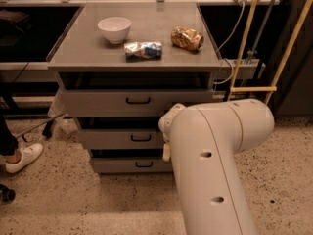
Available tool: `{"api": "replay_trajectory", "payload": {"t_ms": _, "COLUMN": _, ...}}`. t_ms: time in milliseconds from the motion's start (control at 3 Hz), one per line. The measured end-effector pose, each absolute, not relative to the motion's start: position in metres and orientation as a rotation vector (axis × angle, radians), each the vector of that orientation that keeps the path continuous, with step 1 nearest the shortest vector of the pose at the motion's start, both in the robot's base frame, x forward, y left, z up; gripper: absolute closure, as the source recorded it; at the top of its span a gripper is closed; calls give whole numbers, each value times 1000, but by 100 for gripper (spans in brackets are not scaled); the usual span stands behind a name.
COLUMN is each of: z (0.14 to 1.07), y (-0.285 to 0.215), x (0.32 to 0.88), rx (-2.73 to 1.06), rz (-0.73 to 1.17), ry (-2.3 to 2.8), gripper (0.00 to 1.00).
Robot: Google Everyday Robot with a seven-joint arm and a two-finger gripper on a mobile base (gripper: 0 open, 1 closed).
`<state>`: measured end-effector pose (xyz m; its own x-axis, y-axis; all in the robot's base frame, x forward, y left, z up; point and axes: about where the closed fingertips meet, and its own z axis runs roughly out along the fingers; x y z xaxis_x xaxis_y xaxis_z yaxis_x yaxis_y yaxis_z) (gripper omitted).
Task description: Open middle drawer
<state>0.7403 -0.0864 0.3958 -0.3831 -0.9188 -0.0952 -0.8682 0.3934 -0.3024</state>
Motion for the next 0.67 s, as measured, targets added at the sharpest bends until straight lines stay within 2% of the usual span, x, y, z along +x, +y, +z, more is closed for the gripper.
{"api": "replay_trajectory", "payload": {"t_ms": 667, "z": 378, "y": -99, "x": 736, "rx": -1545, "rz": -223, "ry": 2452, "gripper": 0}}
